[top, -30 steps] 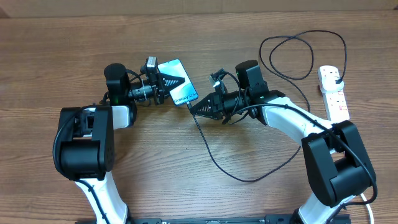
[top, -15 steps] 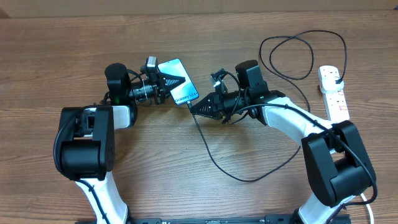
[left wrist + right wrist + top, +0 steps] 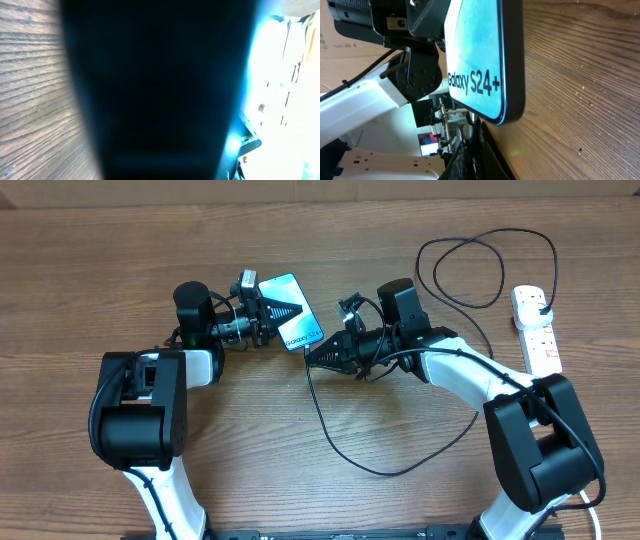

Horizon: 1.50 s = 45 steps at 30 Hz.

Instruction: Plug charger to phone and switch on socket

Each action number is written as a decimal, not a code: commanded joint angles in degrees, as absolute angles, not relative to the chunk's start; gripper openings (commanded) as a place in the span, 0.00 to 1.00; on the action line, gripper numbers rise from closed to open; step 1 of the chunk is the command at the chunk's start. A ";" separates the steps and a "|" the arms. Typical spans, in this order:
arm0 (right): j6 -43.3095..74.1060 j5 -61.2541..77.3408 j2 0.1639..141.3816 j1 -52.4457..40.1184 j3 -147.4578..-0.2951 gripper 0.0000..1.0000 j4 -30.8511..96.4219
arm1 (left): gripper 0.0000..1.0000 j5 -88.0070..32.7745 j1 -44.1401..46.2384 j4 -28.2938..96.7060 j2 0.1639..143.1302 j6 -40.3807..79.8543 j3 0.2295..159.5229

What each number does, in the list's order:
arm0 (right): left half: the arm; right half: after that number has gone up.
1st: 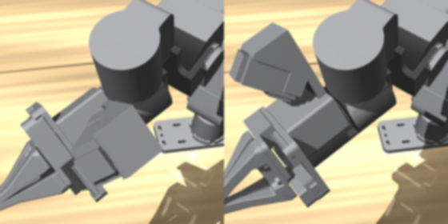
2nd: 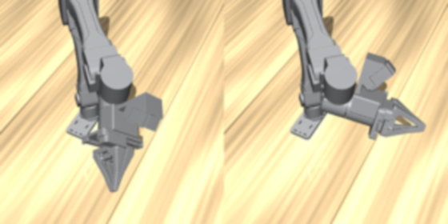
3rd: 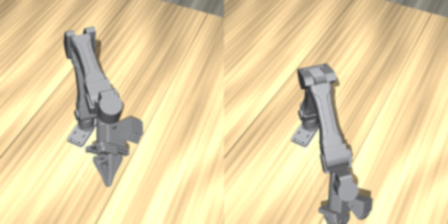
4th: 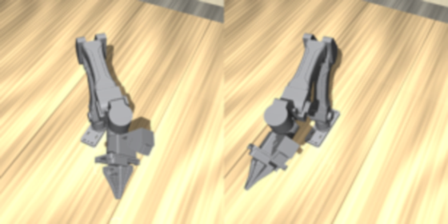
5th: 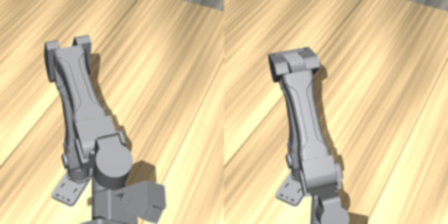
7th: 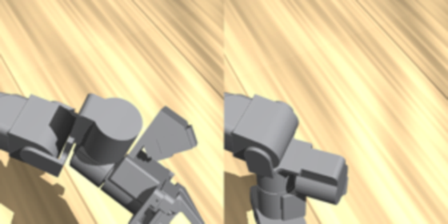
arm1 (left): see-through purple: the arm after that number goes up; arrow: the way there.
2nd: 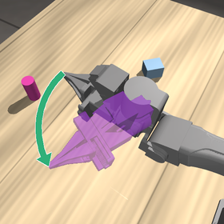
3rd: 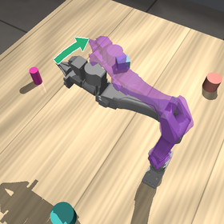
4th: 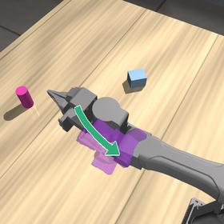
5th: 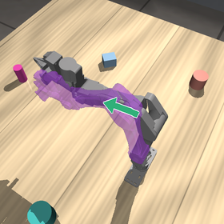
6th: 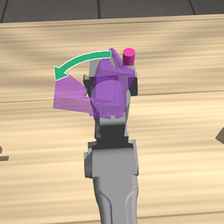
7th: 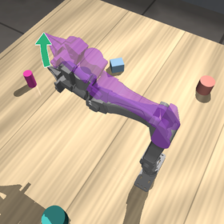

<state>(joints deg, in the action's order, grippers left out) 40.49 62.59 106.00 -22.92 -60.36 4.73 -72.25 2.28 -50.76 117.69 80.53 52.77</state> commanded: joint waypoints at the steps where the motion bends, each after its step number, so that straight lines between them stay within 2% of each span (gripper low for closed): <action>1: 40.49 60.84 105.49 -22.74 -60.36 0.04 3.84 | 0.04 -78.61 3.22 -51.64 117.45 77.78 52.66; 14: 38.72 60.03 105.49 -22.74 -60.36 0.04 3.68 | 0.04 -85.32 3.25 -51.72 117.45 84.07 52.66; 29: 34.59 60.47 105.49 -22.74 -60.38 0.04 6.96 | 0.04 -89.86 2.96 -54.54 117.45 82.28 52.66; 45: 38.15 58.52 105.49 -22.74 -60.38 0.04 3.84 | 0.04 -90.48 4.23 -54.50 117.45 81.17 52.66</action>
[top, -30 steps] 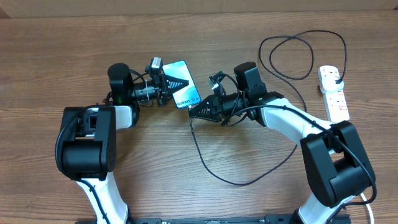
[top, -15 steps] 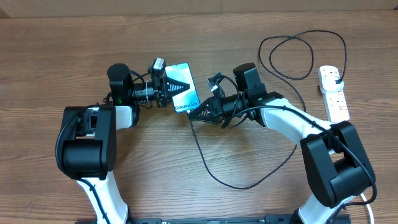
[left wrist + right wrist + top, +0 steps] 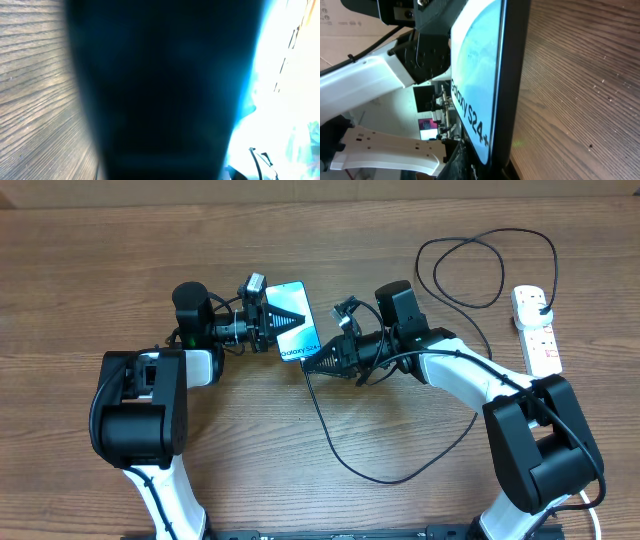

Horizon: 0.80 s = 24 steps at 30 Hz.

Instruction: Plug charger to phone and switch on socket

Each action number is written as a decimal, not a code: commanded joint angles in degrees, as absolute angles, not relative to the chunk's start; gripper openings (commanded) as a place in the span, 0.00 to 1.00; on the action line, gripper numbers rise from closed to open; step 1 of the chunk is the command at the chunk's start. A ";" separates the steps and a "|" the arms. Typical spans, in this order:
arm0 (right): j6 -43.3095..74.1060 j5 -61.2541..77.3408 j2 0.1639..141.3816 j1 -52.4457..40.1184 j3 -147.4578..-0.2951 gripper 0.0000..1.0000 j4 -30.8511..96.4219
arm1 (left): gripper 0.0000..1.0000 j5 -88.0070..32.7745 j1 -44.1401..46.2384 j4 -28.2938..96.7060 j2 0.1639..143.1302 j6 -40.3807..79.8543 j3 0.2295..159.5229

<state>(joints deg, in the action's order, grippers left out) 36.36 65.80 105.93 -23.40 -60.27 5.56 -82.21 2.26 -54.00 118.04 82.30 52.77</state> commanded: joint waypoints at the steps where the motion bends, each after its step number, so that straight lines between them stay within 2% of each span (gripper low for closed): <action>1: 38.17 58.52 105.49 -22.74 -60.38 0.04 3.77 | 0.04 -90.48 4.21 -54.50 117.45 81.19 52.66; 13: 40.64 55.99 105.49 -22.74 -60.38 0.04 2.55 | 0.04 -90.50 4.21 -54.72 117.45 79.66 52.66; 14: 40.49 56.05 105.49 -22.74 -60.38 0.20 2.39 | 0.04 -90.48 4.21 -54.72 117.45 79.48 52.66; 15: 40.47 56.49 105.49 -22.70 -60.38 0.41 2.15 | 0.04 -90.24 4.21 -54.72 117.45 78.59 52.66; 17: 39.40 56.90 105.12 -22.00 -60.38 0.53 2.20 | 0.04 -89.71 4.14 -54.70 117.45 77.73 52.66; 18: 37.67 58.28 104.40 -21.26 -60.38 0.63 2.28 | 0.04 -89.21 4.08 -54.72 117.45 77.43 52.66; 22: 30.87 58.06 99.50 -18.68 -60.38 0.72 8.86 | 0.04 -89.08 4.10 -54.70 117.45 74.46 52.66; 24: 25.19 54.59 94.70 -17.26 -60.38 0.73 16.45 | 0.04 -89.08 4.10 -54.70 117.45 72.14 52.66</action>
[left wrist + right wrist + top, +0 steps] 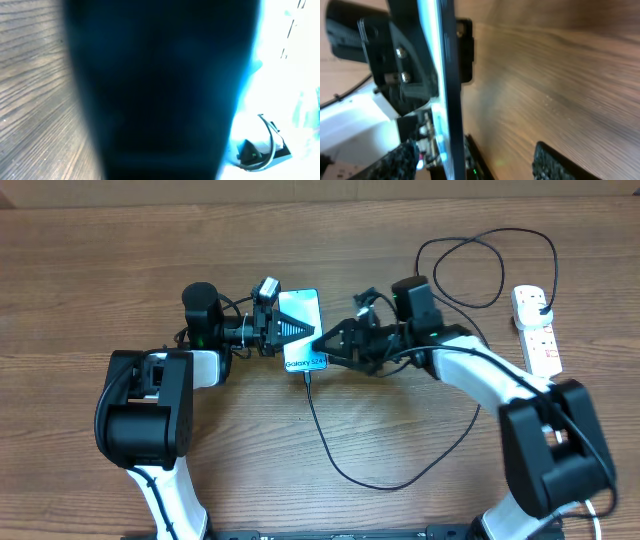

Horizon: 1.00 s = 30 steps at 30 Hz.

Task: Plug charger to phone and switch on socket
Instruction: 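Open the right gripper and pull it back from the plugged phone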

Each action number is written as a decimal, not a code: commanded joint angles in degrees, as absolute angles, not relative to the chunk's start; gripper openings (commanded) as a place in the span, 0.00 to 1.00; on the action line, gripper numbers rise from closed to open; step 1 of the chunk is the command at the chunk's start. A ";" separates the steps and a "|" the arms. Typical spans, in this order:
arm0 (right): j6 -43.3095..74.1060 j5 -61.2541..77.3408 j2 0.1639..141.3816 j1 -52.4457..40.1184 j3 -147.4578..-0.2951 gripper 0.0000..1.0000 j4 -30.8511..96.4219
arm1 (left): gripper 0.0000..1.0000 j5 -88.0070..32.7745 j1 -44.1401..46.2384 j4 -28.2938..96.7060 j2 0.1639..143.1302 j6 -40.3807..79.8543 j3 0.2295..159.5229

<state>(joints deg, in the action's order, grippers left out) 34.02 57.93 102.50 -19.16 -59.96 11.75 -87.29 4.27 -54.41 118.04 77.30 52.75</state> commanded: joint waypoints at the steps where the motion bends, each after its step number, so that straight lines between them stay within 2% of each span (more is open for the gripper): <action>1: 22.26 51.70 91.90 -16.84 -60.38 0.74 20.75 | 0.04 -89.06 4.16 -54.68 117.45 71.35 52.66; 4: 15.88 41.80 83.99 -16.69 -60.38 0.76 31.33 | 0.04 -88.23 5.15 -54.63 117.45 70.59 52.66; 8: 14.44 30.96 75.02 -16.75 -60.38 0.80 40.53 | 0.04 -84.14 8.43 -52.47 117.45 66.92 52.66; 11: 12.99 29.02 71.55 -16.75 -60.38 0.81 43.70 | 0.04 -78.70 9.98 -44.80 117.45 60.88 52.66; 13: 12.10 28.21 70.22 -16.75 -60.38 0.81 45.93 | 0.04 -71.72 10.90 -32.10 117.45 53.12 52.66; 19: 11.84 26.52 70.19 -16.75 -60.38 0.83 47.75 | 0.04 -58.30 11.68 -10.04 117.43 40.66 52.69; 30: 11.66 25.47 70.19 -16.75 -60.38 0.88 47.79 | 0.04 -44.31 13.45 -0.78 117.43 37.95 52.86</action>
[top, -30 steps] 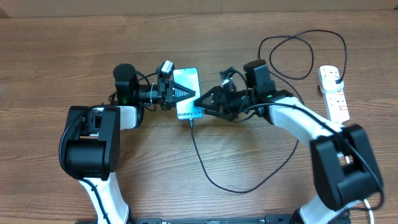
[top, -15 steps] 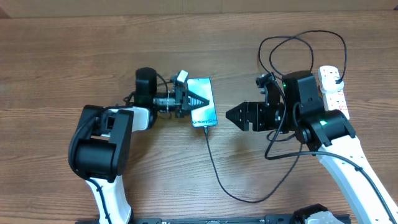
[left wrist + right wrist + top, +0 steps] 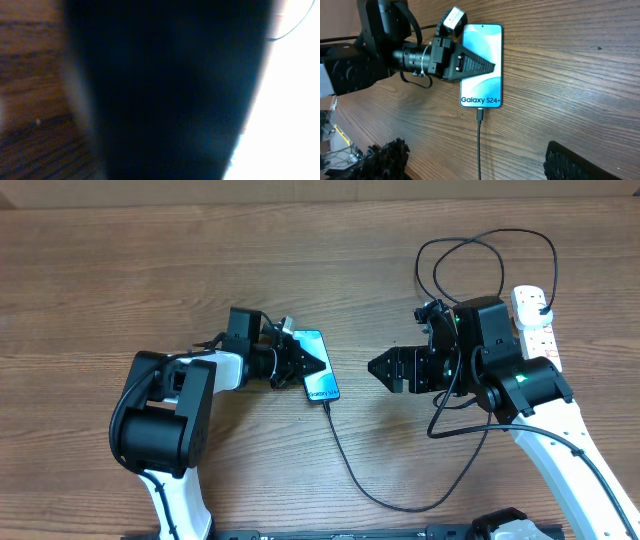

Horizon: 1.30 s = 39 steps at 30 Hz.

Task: Plug charger to phone and switch on socket
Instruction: 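Open the right gripper and pull it back from the plugged phone, then lower the phone flat onto the table with the left gripper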

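Note:
A Samsung phone [image 3: 322, 370] with a lit blue screen lies face up at the table's middle. My left gripper [image 3: 300, 360] is shut on its left edge, one black finger across the screen [image 3: 470, 65]. The phone's dark bulk [image 3: 165, 90] fills the left wrist view. The black charger plug [image 3: 480, 114] sits in the phone's bottom port, and its cable [image 3: 345, 460] trails towards the front. My right gripper [image 3: 383, 367] hangs open to the right of the phone, holding nothing. The white socket strip [image 3: 537, 340] lies at the far right.
The cable loops [image 3: 480, 250] at the back right and runs into the strip's upper end. The strip lies just right of my right arm. Cardboard lines the table's back edge.
My right gripper was open against the phone's right edge; it now stands open well to the right. The phone, plug in its port, and left gripper have shifted nearer and right.
First my left gripper held the tilted phone while my right gripper held the plug at its lower end. The two were then pressed closer together. By a second ago the plug was in the port. Now the right gripper is clear of the phone.

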Each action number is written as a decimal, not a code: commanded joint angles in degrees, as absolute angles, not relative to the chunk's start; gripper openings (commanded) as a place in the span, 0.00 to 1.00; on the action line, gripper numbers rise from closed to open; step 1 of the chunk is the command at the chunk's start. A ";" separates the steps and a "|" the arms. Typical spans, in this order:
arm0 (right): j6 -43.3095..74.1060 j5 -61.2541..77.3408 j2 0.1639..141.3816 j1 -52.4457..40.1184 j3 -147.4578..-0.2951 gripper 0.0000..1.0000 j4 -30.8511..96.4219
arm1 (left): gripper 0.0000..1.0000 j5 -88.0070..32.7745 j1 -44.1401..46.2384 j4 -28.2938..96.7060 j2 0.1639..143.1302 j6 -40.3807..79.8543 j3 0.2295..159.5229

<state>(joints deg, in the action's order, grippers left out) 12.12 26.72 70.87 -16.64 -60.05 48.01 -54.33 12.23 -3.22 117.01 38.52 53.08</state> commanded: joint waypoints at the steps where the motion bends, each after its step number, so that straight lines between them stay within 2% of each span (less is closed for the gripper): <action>1: 11.66 25.50 70.19 -16.75 -60.38 0.89 47.79 | 0.04 -42.17 14.13 1.02 117.43 36.73 53.45; 5: 11.66 25.47 70.19 -16.75 -60.38 0.90 48.60 | 0.05 -36.73 14.72 6.42 117.43 35.24 55.24; 10: 11.66 25.47 70.19 -16.75 -60.38 0.90 49.65 | 0.11 -32.12 14.63 9.96 117.43 37.80 55.35; 14: 11.66 25.50 70.19 -16.75 -60.38 0.90 50.54 | 0.42 -29.69 14.61 12.08 117.43 40.91 55.35; 21: 11.66 25.52 70.19 -16.75 -60.38 0.90 51.77 | 0.68 -29.54 14.59 12.99 117.43 41.23 55.35; 27: 11.66 25.52 70.19 -16.75 -60.38 0.90 52.64 | 0.85 -28.38 14.09 16.58 117.43 44.91 55.61; 35: 11.66 25.56 70.19 -16.75 -60.38 0.90 53.54 | 0.93 -17.06 13.15 36.99 117.43 45.36 63.24; 39: 11.68 26.22 70.19 -16.75 -60.38 0.90 54.41 | 0.95 -15.44 13.08 39.59 117.43 45.39 63.96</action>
<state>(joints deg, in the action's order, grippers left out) 11.97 25.93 70.87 -16.64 -60.05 53.87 -32.25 13.78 37.41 111.77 45.56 67.57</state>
